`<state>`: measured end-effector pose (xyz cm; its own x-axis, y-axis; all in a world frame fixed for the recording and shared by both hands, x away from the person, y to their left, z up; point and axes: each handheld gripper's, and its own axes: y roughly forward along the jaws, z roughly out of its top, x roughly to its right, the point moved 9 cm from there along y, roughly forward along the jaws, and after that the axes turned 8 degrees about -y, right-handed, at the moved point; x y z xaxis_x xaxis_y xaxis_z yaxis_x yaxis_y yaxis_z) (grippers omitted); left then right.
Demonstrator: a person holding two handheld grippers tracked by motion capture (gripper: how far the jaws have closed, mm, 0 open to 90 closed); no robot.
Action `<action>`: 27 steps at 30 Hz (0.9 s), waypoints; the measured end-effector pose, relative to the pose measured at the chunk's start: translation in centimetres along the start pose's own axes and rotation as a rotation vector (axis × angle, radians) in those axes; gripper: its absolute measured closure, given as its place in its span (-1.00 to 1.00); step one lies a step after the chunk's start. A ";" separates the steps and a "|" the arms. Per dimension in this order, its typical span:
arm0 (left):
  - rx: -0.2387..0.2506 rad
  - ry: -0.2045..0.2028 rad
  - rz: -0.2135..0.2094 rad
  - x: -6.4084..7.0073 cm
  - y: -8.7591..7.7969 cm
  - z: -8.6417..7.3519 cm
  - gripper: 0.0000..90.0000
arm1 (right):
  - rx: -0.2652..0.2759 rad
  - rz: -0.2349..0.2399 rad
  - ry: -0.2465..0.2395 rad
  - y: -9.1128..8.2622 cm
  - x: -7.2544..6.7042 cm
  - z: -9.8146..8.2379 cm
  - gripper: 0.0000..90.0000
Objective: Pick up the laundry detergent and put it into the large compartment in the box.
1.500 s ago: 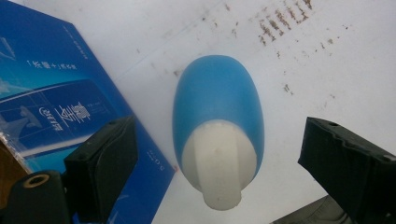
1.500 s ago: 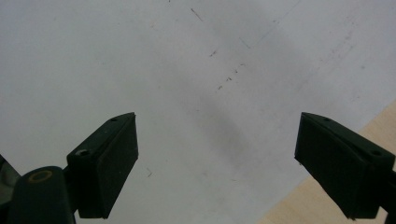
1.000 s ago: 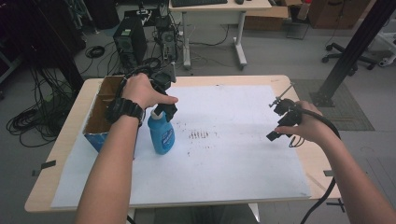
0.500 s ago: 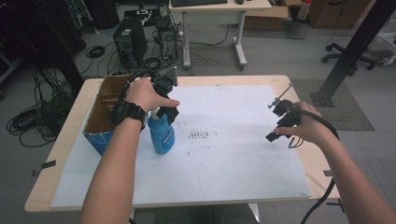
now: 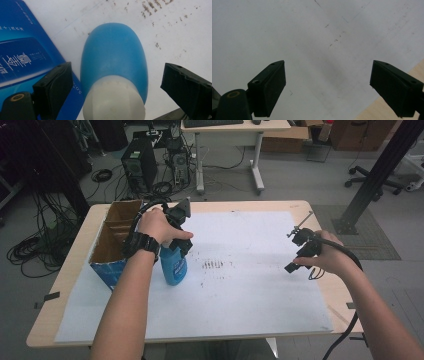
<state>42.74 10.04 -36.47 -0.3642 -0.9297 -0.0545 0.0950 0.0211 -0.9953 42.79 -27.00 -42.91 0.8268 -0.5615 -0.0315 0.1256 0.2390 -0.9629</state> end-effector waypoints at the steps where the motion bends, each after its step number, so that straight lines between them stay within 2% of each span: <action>1: 0.001 -0.001 0.000 0.0 0.0 0.0 -0.76 | -0.001 0.001 0.002 0.0 0.0 0.0 -0.71; 14: -0.011 -0.045 0.001 0.0 1.1 -0.1 -0.75 | -0.004 0.005 0.002 0.3 0.0 -0.2 -0.71; 19: -0.021 -0.036 0.001 0.0 1.2 -0.2 -0.60 | -0.004 0.008 0.007 0.4 0.0 -0.3 -0.71; 27: -0.027 -0.057 -0.019 0.2 1.6 -0.1 -0.46 | -0.006 0.009 0.003 0.5 0.0 -0.3 -0.71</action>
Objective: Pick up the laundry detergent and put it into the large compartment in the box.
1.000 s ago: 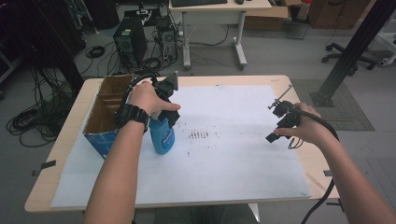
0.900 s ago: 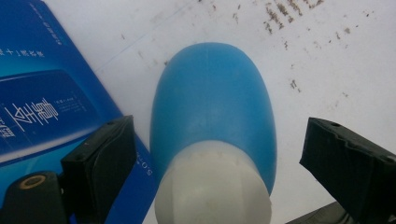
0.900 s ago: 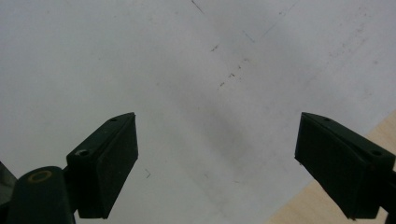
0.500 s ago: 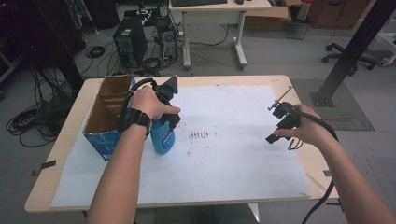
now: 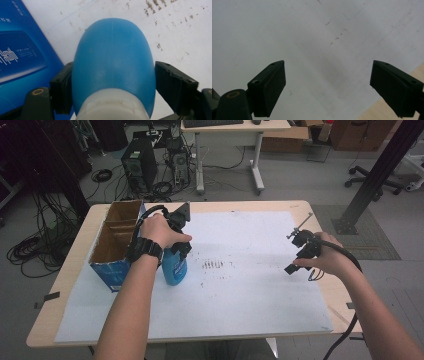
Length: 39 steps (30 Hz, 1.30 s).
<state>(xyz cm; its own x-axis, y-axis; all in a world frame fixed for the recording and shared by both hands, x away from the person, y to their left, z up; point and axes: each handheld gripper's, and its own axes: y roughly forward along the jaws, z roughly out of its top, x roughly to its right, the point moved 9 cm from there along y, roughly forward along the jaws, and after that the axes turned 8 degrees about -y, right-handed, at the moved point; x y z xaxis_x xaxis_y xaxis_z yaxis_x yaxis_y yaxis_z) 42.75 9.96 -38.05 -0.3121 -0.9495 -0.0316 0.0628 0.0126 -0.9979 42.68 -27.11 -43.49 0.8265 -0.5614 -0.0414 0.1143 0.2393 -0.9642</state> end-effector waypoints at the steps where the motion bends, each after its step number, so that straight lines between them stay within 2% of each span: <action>1: 0.002 -0.002 0.001 0.0 0.0 0.0 -0.46 | -0.002 0.000 0.000 0.0 0.0 0.0 -0.71; 12: 0.002 -0.016 -0.002 -0.2 0.2 0.0 -0.33 | -0.004 0.003 0.001 0.2 0.0 -0.1 -0.71; 16: -0.004 -0.003 0.007 -0.3 0.4 0.0 -0.31 | -0.002 0.004 0.003 0.3 0.0 0.0 -0.71; 25: 0.000 -0.002 0.011 -0.6 0.3 0.0 -0.18 | -0.003 0.005 0.001 0.4 0.1 -0.1 -0.71; 39: -0.006 -0.013 0.005 -0.6 0.2 0.0 -0.17 | -0.003 0.008 0.010 0.5 0.1 -0.1 -0.71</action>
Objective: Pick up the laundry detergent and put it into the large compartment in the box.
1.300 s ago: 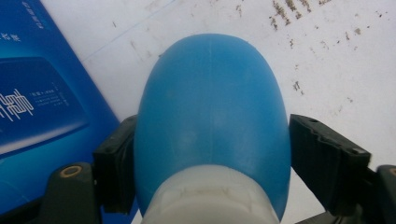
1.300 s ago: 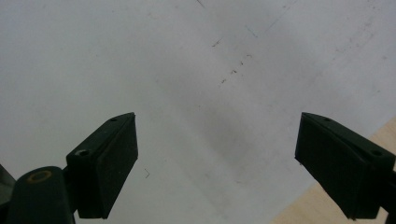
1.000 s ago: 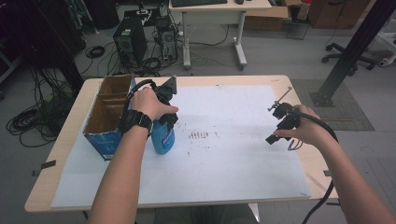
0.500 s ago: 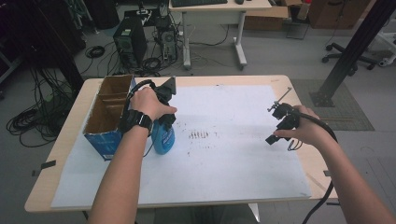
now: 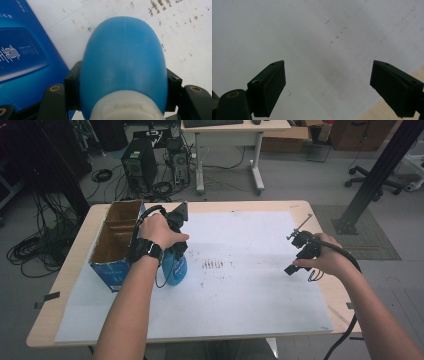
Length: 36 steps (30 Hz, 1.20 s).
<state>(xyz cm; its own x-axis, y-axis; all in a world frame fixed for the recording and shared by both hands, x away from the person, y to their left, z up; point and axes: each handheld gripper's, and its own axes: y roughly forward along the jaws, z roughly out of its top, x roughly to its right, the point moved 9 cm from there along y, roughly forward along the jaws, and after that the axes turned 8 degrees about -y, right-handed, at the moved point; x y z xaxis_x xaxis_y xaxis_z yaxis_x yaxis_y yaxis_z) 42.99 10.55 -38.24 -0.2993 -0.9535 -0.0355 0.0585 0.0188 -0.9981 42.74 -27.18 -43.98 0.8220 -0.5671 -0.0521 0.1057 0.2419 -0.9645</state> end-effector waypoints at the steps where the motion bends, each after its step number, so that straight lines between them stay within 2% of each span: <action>1: -0.001 0.000 0.001 0.0 0.0 0.0 -0.17 | -0.001 -0.001 0.000 0.0 0.0 0.0 -0.71; 11: -0.005 -0.016 -0.005 0.0 -0.1 0.1 -0.17 | -0.003 -0.002 -0.002 -0.1 -0.1 0.1 -0.71; 15: -0.021 -0.016 -0.019 0.0 -0.3 -0.1 -0.17 | -0.005 -0.002 -0.003 0.0 0.0 0.1 -0.71; 24: -0.036 -0.019 -0.024 -0.1 -1.5 -0.6 -0.17 | -0.002 -0.001 -0.006 -0.2 -0.3 0.3 -0.71; 36: -0.066 -0.025 -0.025 -0.2 -3.9 -1.5 -0.17 | 0.001 -0.007 -0.021 -1.4 -0.7 0.5 -0.70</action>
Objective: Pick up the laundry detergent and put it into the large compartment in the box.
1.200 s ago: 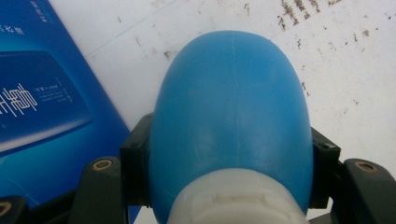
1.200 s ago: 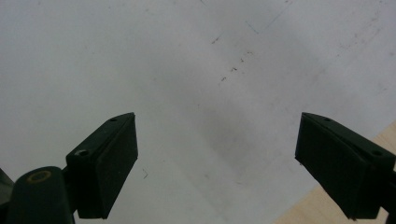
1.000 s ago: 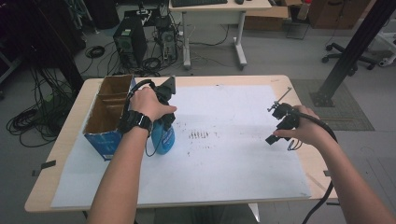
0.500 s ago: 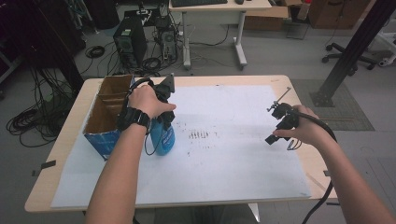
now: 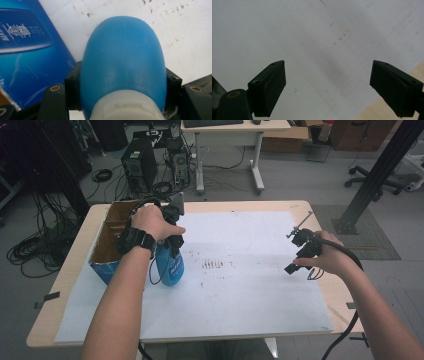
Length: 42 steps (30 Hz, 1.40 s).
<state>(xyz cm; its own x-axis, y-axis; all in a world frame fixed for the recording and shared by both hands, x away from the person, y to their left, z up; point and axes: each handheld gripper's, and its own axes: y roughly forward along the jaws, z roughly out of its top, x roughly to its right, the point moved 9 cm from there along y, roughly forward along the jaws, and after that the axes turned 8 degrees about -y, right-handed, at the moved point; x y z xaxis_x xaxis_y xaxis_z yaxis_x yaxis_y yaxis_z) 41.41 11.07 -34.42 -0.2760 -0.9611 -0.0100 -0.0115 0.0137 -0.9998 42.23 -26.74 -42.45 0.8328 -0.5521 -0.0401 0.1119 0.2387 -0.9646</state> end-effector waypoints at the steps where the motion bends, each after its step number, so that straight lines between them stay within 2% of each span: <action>1: 0.000 0.000 -0.003 0.0 -0.3 0.0 -0.17 | 0.000 0.000 0.000 0.0 0.0 0.0 -0.70; 42: 0.016 -0.003 -0.013 -0.3 -7.7 -0.5 -0.17 | 0.014 0.007 0.006 -1.9 -0.6 0.5 -0.70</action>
<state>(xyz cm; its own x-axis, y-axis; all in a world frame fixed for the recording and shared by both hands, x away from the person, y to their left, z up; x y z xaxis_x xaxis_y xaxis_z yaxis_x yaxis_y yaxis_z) 41.14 11.41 -26.74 -0.2727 -0.9621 0.0026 0.0003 -0.0028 -1.0000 41.79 -26.43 -40.42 0.8301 -0.5556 -0.0483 0.1139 0.2537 -0.9606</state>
